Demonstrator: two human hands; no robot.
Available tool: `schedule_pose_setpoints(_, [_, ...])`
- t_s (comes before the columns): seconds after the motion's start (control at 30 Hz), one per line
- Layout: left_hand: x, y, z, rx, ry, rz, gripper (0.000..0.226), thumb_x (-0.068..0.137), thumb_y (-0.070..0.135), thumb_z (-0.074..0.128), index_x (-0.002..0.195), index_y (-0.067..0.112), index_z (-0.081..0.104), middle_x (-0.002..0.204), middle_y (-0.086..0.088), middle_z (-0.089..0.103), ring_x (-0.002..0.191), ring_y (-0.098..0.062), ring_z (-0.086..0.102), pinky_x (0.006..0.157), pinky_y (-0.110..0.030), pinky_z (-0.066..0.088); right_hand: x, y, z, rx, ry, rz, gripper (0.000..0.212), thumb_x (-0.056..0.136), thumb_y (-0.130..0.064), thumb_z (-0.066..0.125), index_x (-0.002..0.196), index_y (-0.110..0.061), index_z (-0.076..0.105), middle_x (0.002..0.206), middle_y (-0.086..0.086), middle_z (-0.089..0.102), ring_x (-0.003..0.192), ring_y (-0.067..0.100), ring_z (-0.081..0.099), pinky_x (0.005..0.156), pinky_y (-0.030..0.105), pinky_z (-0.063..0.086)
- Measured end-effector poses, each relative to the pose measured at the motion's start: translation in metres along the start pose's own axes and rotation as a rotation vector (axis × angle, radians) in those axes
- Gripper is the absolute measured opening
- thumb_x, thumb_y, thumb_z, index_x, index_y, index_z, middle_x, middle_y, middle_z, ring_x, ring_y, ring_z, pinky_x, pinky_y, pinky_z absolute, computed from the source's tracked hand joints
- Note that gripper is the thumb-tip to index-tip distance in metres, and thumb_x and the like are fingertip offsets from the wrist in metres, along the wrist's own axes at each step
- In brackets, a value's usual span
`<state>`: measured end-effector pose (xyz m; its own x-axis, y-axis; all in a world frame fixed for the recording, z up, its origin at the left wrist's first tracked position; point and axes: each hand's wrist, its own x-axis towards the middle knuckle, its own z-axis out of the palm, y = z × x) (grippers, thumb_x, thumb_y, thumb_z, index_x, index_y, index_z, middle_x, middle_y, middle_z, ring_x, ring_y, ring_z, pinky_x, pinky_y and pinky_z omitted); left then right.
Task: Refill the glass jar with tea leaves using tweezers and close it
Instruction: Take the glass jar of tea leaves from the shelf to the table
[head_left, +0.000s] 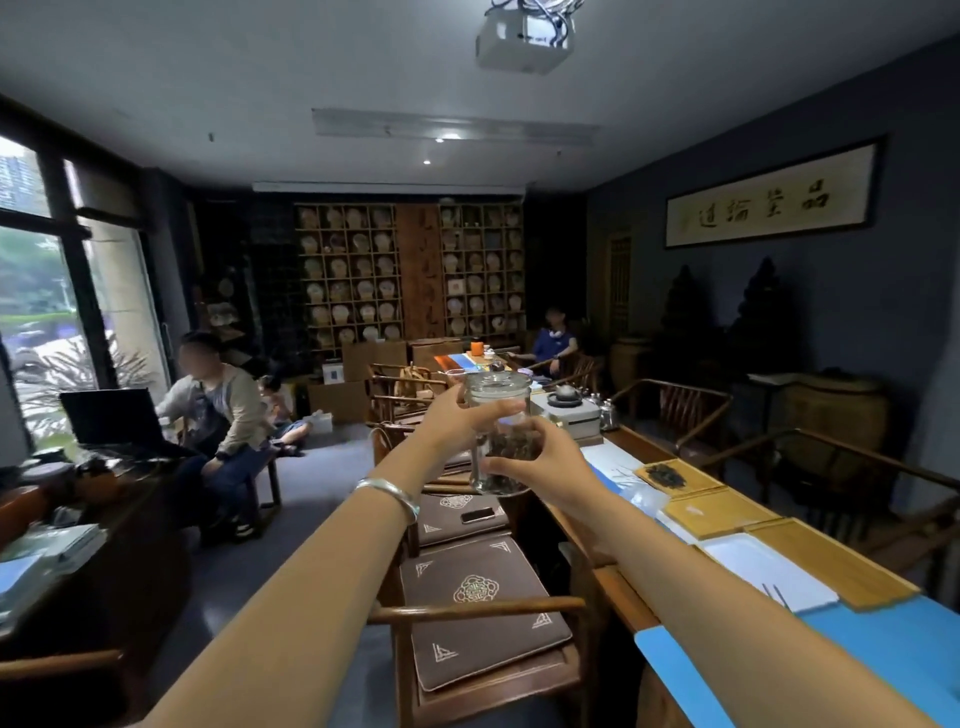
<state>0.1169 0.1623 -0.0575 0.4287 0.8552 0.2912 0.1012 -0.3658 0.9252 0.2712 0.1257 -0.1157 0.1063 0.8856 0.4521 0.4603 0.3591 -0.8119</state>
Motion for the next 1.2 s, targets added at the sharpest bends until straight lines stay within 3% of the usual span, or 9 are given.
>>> schedule_pose_setpoints(0.1, [0.045, -0.017, 0.019, -0.029, -0.036, -0.004, 0.054, 0.066, 0.043, 0.086, 0.11, 0.021, 0.066, 0.096, 0.007, 0.077, 0.091, -0.01, 0.073, 0.067, -0.019, 0.054, 0.024, 0.03, -0.017, 0.009, 0.019, 0.028, 0.07, 0.05, -0.063, 0.082, 0.108, -0.034, 0.055, 0.103, -0.016, 0.063, 0.095, 0.001, 0.06, 0.074, 0.02, 0.05])
schedule_pose_setpoints(0.17, [0.081, -0.028, 0.039, -0.032, -0.059, -0.011, 0.044, 0.066, 0.042, 0.087, 0.101, 0.026, 0.065, 0.085, 0.015, 0.076, 0.083, -0.006, 0.073, 0.059, -0.015, 0.053, 0.045, 0.054, -0.036, -0.01, 0.04, 0.051, 0.069, 0.053, -0.057, 0.084, 0.11, -0.029, 0.056, 0.104, -0.011, 0.064, 0.096, 0.006, 0.061, 0.077, 0.024, 0.052])
schedule_pose_setpoints(0.27, [0.137, -0.041, 0.075, -0.045, -0.09, -0.001, 0.04, 0.067, 0.044, 0.086, 0.095, 0.031, 0.061, 0.076, 0.022, 0.073, 0.071, 0.002, 0.071, 0.052, -0.012, 0.051, 0.079, 0.095, -0.071, -0.023, 0.089, 0.081, 0.061, 0.054, -0.051, 0.087, 0.103, -0.029, 0.057, 0.097, -0.012, 0.065, 0.089, 0.004, 0.062, 0.066, 0.018, 0.049])
schedule_pose_setpoints(0.37, [0.196, -0.049, 0.118, -0.065, -0.137, 0.011, 0.046, 0.066, 0.04, 0.088, 0.104, 0.025, 0.067, 0.082, 0.013, 0.077, 0.074, -0.001, 0.072, 0.053, -0.014, 0.051, 0.11, 0.133, -0.112, -0.034, 0.164, 0.111, 0.061, 0.054, -0.048, 0.089, 0.102, -0.026, 0.059, 0.095, -0.01, 0.067, 0.088, 0.006, 0.065, 0.071, 0.025, 0.054])
schedule_pose_setpoints(0.53, [0.285, -0.061, 0.209, -0.111, -0.298, 0.058, 0.03, 0.077, 0.019, 0.083, 0.104, 0.019, 0.07, 0.085, 0.007, 0.078, 0.077, -0.004, 0.073, 0.055, -0.015, 0.053, 0.141, 0.198, -0.191, -0.101, 0.292, 0.181, 0.058, 0.054, -0.053, 0.086, 0.098, -0.029, 0.056, 0.093, -0.01, 0.067, 0.086, 0.005, 0.064, 0.07, 0.026, 0.053])
schedule_pose_setpoints(0.63, [0.326, -0.072, 0.27, -0.14, -0.398, 0.063, 0.04, 0.074, 0.022, 0.085, 0.11, 0.017, 0.07, 0.097, 0.0, 0.078, 0.09, -0.013, 0.074, 0.067, -0.024, 0.055, 0.139, 0.237, -0.237, -0.158, 0.401, 0.238, 0.062, 0.051, -0.058, 0.083, 0.099, -0.03, 0.055, 0.094, -0.011, 0.067, 0.085, 0.003, 0.064, 0.072, 0.026, 0.055])
schedule_pose_setpoints(0.73, [0.353, -0.08, 0.335, -0.171, -0.522, 0.061, 0.04, 0.071, 0.023, 0.087, 0.107, 0.019, 0.071, 0.098, 0.001, 0.078, 0.092, -0.013, 0.074, 0.069, -0.025, 0.057, 0.127, 0.269, -0.283, -0.204, 0.491, 0.311, 0.061, 0.052, -0.058, 0.084, 0.099, -0.033, 0.053, 0.099, -0.011, 0.066, 0.09, 0.004, 0.063, 0.076, 0.029, 0.055])
schedule_pose_setpoints(1.03, [0.388, -0.109, 0.51, -0.303, -0.875, 0.06, 0.07, 0.05, 0.044, 0.091, 0.113, 0.022, 0.067, 0.102, 0.005, 0.077, 0.095, -0.012, 0.073, 0.075, -0.027, 0.059, 0.073, 0.341, -0.39, -0.397, 0.747, 0.54, 0.072, 0.052, -0.058, 0.084, 0.109, -0.031, 0.049, 0.1, -0.02, 0.059, 0.091, -0.002, 0.056, 0.068, 0.013, 0.042])
schedule_pose_setpoints(1.2, [0.392, -0.146, 0.575, -0.339, -1.061, 0.003, 0.065, 0.057, 0.039, 0.089, 0.116, 0.024, 0.067, 0.107, 0.003, 0.076, 0.101, -0.015, 0.071, 0.084, -0.034, 0.058, 0.044, 0.384, -0.407, -0.428, 0.841, 0.717, 0.07, 0.054, -0.056, 0.083, 0.107, -0.026, 0.049, 0.102, -0.012, 0.061, 0.092, 0.006, 0.06, 0.071, 0.024, 0.05])
